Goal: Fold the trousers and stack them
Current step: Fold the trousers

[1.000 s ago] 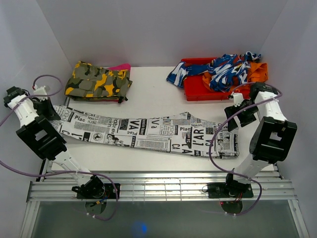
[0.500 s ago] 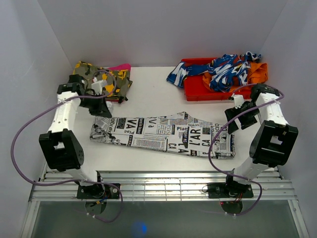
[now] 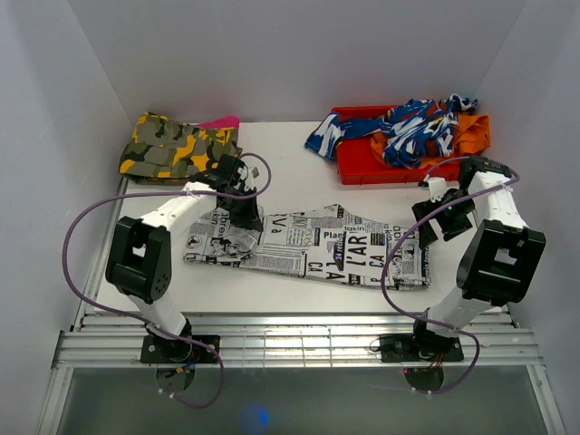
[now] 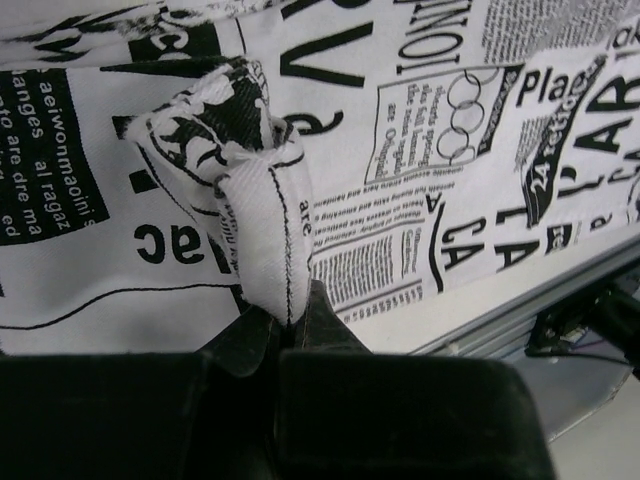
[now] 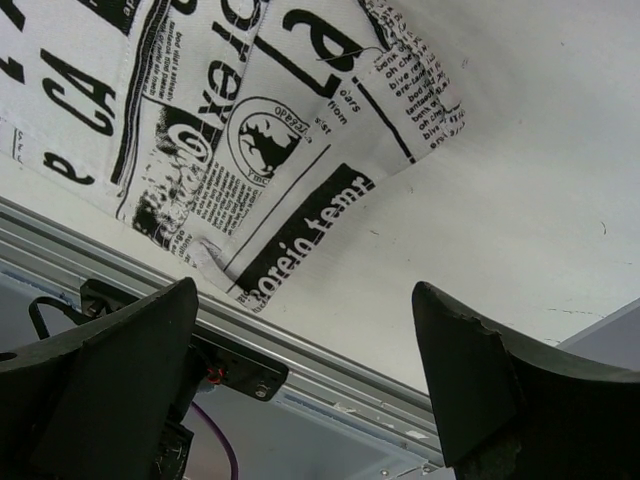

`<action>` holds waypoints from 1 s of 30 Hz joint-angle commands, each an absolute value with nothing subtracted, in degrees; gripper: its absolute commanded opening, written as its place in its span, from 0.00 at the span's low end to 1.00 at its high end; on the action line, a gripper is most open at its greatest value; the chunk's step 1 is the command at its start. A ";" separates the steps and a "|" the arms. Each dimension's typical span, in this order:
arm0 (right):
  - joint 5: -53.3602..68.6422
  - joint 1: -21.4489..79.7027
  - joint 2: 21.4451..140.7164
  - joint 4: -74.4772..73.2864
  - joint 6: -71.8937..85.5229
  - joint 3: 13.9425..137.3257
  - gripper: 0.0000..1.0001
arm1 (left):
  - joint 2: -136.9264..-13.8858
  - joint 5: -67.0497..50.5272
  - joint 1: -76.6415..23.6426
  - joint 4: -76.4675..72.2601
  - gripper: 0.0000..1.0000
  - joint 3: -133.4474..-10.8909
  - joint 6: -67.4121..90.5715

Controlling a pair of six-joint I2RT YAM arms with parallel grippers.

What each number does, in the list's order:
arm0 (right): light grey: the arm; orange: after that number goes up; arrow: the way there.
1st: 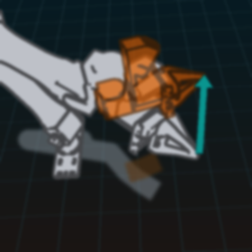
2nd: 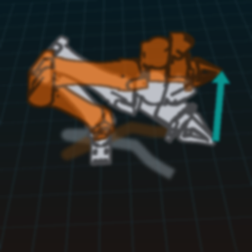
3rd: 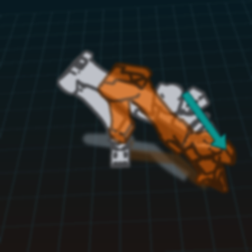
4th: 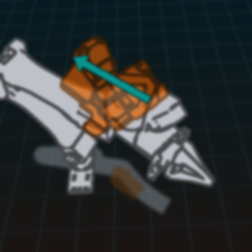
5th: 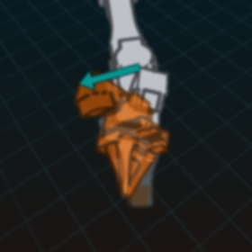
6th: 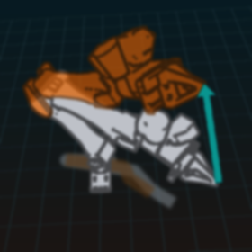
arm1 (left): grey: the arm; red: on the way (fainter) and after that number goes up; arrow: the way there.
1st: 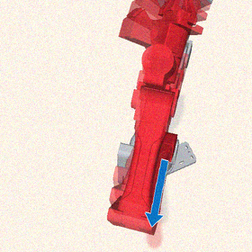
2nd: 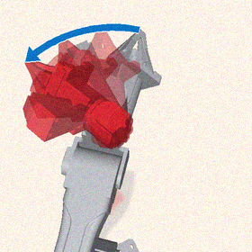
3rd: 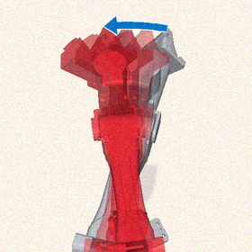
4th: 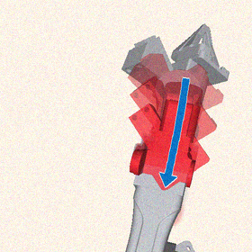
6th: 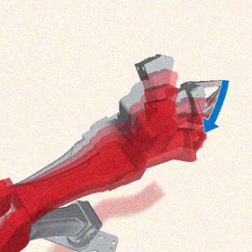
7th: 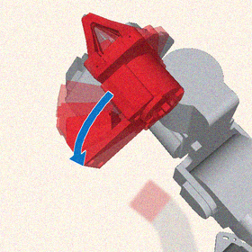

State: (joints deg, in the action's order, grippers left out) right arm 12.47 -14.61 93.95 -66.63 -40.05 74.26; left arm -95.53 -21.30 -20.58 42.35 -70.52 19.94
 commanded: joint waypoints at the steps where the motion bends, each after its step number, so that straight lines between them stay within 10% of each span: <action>1: 12.22 -14.85 91.67 -68.64 -39.99 74.79 0.93 | -96.50 -17.15 -23.99 35.08 0.00 -72.68 28.29; 18: 11.78 -14.77 91.76 -68.55 -39.46 73.74 0.92 | -103.62 -16.53 -34.10 31.90 0.04 -75.50 31.20; 25: 13.27 -14.68 92.37 -69.26 -39.02 75.15 0.92 | -103.54 -18.02 -36.30 31.55 0.40 -76.11 30.41; 30: 14.32 -14.33 92.90 -70.22 -38.67 77.69 0.92 | -102.04 -17.49 -36.91 33.83 0.86 -79.26 27.96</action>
